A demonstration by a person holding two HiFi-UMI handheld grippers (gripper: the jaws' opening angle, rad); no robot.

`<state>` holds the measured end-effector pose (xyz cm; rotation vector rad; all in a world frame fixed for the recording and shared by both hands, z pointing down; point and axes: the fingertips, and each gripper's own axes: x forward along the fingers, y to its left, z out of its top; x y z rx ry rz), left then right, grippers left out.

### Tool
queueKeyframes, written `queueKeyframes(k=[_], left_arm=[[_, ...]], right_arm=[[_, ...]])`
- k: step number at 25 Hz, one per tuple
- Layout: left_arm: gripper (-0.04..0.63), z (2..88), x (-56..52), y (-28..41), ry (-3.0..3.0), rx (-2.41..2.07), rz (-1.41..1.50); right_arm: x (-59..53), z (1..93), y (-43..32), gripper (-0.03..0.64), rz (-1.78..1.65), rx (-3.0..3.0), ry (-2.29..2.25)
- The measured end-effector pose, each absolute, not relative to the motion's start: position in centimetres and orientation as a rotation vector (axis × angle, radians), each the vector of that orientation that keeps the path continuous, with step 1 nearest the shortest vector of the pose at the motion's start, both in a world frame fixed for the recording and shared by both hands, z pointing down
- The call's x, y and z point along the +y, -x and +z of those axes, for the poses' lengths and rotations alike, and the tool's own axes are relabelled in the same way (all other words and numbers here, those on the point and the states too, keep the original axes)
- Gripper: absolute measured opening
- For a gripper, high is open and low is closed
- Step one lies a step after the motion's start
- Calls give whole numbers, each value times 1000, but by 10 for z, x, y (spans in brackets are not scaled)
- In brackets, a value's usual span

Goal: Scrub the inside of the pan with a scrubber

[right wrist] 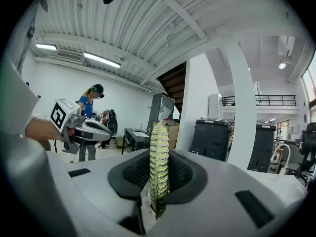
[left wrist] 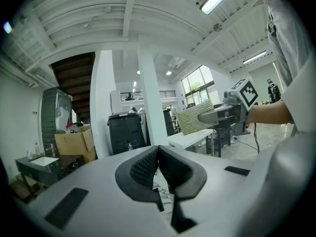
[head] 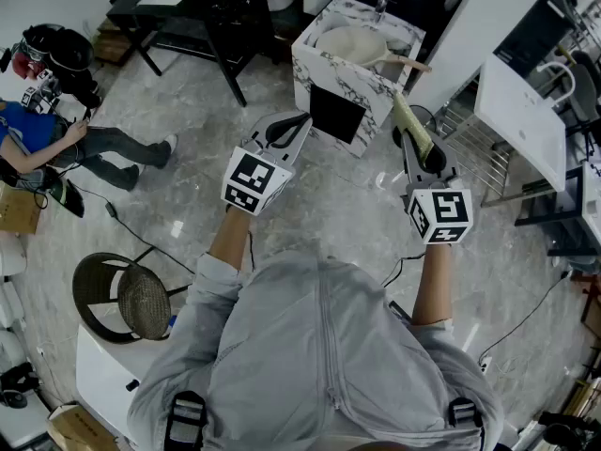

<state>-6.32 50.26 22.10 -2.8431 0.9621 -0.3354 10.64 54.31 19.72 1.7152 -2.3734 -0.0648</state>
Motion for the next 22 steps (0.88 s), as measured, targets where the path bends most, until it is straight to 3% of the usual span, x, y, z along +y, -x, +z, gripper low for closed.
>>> queueKeyframes(k=[22], left_arm=[[23,230,511,-20,2895,984,-204]], right_arm=[[539,208,-182,89,-34,-2526,-1646]])
